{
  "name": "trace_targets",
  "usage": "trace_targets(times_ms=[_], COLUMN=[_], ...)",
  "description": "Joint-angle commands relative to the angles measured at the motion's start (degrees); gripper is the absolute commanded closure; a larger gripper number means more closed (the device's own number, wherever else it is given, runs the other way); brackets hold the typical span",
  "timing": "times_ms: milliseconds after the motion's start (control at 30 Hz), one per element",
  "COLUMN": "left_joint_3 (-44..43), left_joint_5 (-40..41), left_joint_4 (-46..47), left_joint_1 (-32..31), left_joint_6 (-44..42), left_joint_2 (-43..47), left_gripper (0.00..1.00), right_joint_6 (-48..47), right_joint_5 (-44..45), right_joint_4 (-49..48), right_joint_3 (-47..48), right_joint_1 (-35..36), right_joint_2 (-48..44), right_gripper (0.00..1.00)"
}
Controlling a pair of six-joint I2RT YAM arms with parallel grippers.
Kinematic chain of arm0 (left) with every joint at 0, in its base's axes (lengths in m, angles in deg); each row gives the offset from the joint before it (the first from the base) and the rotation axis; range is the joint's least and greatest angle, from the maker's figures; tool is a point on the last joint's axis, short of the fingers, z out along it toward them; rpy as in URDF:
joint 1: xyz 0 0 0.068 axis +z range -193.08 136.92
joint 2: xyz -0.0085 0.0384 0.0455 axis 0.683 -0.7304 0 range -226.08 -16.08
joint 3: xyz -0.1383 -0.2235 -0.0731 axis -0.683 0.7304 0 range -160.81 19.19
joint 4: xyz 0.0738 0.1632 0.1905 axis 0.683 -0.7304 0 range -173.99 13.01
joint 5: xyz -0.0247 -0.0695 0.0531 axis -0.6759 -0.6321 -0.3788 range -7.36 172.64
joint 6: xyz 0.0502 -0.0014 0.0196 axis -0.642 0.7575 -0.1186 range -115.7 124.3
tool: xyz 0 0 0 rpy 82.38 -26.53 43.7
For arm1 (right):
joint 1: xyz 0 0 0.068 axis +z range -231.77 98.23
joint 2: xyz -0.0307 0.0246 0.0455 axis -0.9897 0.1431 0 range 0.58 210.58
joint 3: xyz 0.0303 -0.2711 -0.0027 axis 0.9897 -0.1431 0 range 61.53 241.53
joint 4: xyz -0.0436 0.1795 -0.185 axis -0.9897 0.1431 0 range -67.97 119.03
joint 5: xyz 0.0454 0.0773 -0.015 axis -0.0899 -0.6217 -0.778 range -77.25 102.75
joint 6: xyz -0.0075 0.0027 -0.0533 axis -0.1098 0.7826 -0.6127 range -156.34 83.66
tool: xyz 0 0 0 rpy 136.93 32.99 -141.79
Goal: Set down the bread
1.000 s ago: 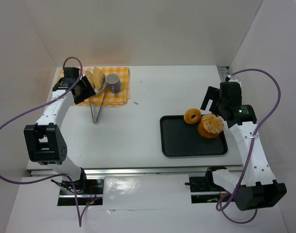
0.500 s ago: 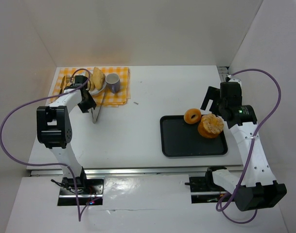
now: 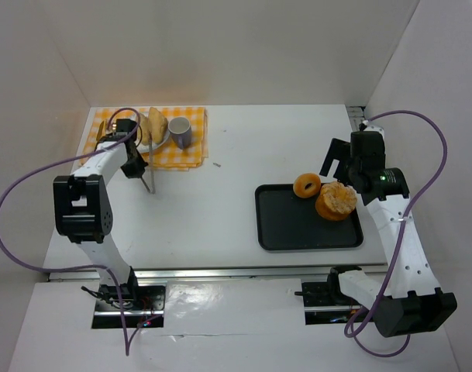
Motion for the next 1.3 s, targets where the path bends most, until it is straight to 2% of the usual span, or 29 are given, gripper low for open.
trace_targets(times_ms=[0,167,267,300,367,400,500,633,700,767,800,833,933,1133,1267], left_joint_3=[0.26,2.45,4.04,4.91,4.92,4.92,4.92,1.15,-0.96,-5.52,-6.84,-8.08,-14.92,-23.9,-23.48], left_joint_5=[2.48,1.0,-2.87,-3.75,-2.54,-1.92,-4.19,-3.24,-4.71,-5.96,-5.96,-5.96,-4.91,-3.59,-2.71], left_joint_4=[-1.88,-2.5,-1.8,-1.28,-1.27,-1.27,-0.65,0.22,-0.82,-3.63,-4.95,-7.14,-12.24,-16.3,-11.66], left_joint_1=[-0.74,-3.02,-11.17,-17.2,-23.39,-28.2,-34.03,-37.83,-38.53,-39.06,-39.93,-39.94,-39.94,-37.22,-29.95], left_joint_6=[-0.91,-2.85,-4.52,-4.52,-3.39,-2.68,-0.92,-0.92,-2.84,-5.22,-6.18,-8.19,-10.49,-14.45,-17.08], left_joint_2=[8.36,16.54,20.84,20.86,20.86,19.81,14.91,6.57,2.77,-1.01,-3.46,-4.27,-4.89,3.44,12.4], left_gripper=[1.0,1.0,1.0,1.0,1.0,1.0,1.0,0.99,0.88,0.81,0.51,0.37,0.16,0.13,0.09], right_joint_6=[-0.99,-1.52,-1.52,-1.52,-1.52,-0.91,-0.9,-0.38,0.15,0.85,0.85,1.38,1.99,3.84,3.84], right_joint_5=[-0.97,-0.46,-0.45,-0.45,-0.97,-0.98,-1.59,-0.98,-0.98,0.6,0.6,2.0,2.8,3.42,1.23], right_joint_4=[-2.71,-2.71,-3.33,-3.33,-3.33,-3.33,-3.33,-2.1,-1.57,-0.26,-0.25,0.44,0.45,-0.08,-1.56], right_joint_3=[-0.33,-0.33,-0.33,-0.33,-0.33,-0.33,-0.85,-1.38,-2.0,-2.52,-2.52,-2.52,-3.14,-2.61,-3.48], right_joint_1=[-0.14,-0.14,-0.14,-0.14,-0.14,-0.14,-0.14,-0.14,-0.14,-0.14,-0.14,-0.14,-0.14,-0.14,-0.14], right_joint_2=[-1.25,-1.25,-1.25,-1.25,-0.73,-0.72,-1.33,-2.39,-2.92,-2.92,-2.92,-2.92,-3.45,-1.78,-1.25], right_gripper=[0.0,0.0,0.0,0.0,0.0,0.0,0.0,0.0,0.0,0.0,0.0,0.0,0.0,0.0,0.0])
